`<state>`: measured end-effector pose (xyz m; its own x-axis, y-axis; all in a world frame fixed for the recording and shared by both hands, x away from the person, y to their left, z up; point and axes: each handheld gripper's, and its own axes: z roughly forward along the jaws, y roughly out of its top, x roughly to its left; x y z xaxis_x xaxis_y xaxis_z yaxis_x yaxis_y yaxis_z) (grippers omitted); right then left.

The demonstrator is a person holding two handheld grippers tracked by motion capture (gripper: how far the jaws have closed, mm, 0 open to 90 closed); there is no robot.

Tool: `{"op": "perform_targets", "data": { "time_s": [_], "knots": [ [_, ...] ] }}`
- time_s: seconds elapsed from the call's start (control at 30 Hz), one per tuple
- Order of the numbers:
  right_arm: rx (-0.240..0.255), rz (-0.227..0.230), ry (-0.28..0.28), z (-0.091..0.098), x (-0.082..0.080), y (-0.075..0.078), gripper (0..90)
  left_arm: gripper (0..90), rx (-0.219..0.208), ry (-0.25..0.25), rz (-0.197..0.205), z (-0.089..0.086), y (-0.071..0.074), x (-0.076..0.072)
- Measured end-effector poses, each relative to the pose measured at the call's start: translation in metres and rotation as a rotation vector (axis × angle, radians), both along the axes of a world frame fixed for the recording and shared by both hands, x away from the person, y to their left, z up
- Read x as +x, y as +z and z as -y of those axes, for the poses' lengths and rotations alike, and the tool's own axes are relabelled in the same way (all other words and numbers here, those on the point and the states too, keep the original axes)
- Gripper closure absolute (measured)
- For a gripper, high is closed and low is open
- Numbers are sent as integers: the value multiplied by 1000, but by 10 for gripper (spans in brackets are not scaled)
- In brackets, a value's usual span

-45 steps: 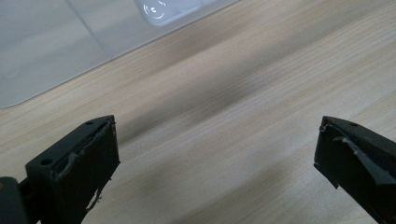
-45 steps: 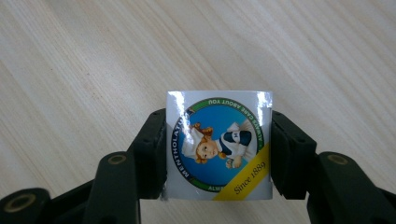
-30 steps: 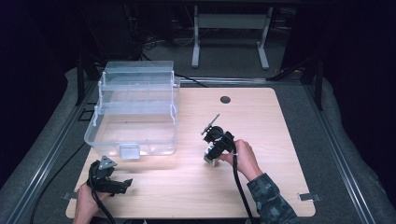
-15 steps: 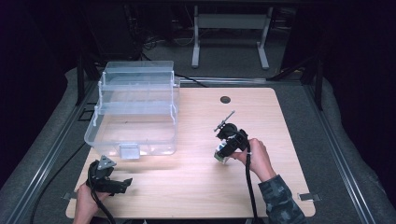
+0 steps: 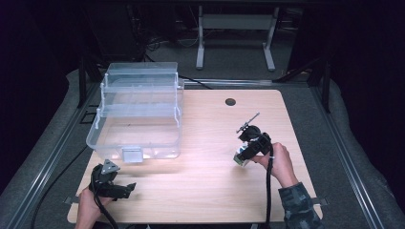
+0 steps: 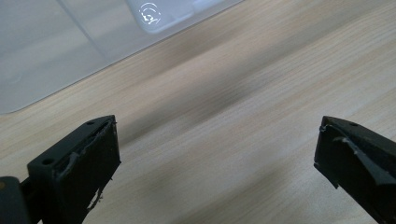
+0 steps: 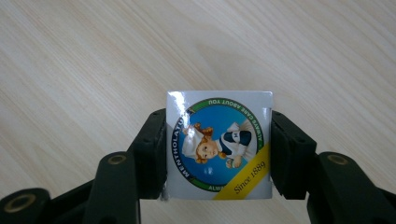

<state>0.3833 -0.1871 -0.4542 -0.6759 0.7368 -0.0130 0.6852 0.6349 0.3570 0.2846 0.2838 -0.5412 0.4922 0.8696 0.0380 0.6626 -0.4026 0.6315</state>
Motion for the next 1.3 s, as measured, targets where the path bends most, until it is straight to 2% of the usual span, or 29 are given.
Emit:
{"op": "perform_targets", "data": {
  "time_s": [0.13,0.17,0.2,0.23,0.27,0.3,0.37,0.47,0.57,0.6,0.63,0.67,0.73,0.77,0.83,1.03,1.13,1.17,1.23,1.3],
  "knots": [
    [28,-18,-44,23,-3,0,465,0,7,-1,2,0,0,0],
    [28,-18,-44,23,-3,0,465,0,7,-1,2,0,0,0],
    [37,-21,-69,34,-5,0,464,0,5,-2,0,0,0,0],
    [58,-30,-71,40,-5,-1,464,0,9,-4,0,0,0,0],
    [6,-17,-97,44,-6,0,464,0,9,-4,-3,0,0,0],
    [36,-34,-106,50,-6,-2,464,0,9,-4,-4,0,0,0],
    [35,-40,-116,55,-6,-4,464,0,9,-4,-4,0,0,0],
    [-16,-56,-177,73,-4,-9,464,0,9,-9,-11,1,-1,1],
    [1,-64,-195,82,-3,-11,464,0,10,-10,-13,0,-1,1],
    [-6,-69,-222,90,-2,-13,464,0,9,-9,-13,-1,-1,1],
    [10,-85,-227,94,-1,-15,464,0,8,-8,-13,-1,-1,1],
    [-20,-74,-246,97,-1,-17,464,0,9,-10,-16,-1,-1,1],
    [-18,-80,-252,100,1,-19,464,0,9,-12,-17,0,-2,2],
    [4,-91,-270,108,2,-21,464,0,10,-11,-13,0,-2,1],
    [11,-95,-288,115,3,-21,464,0,10,-12,-15,0,-1,1],
    [-22,-88,-332,129,1,-25,463,0,12,-17,-25,0,-2,2],
    [-47,-97,-352,135,2,-31,463,0,11,-15,-24,0,-2,2],
    [-52,-122,-352,138,2,-33,462,0,10,-15,-25,0,-2,2],
    [-48,-108,-358,139,2,-35,462,0,11,-15,-24,0,-2,2],
    [-36,-116,-361,141,2,-35,459,0,16,-20,-27,0,-2,2]
  ]
}}
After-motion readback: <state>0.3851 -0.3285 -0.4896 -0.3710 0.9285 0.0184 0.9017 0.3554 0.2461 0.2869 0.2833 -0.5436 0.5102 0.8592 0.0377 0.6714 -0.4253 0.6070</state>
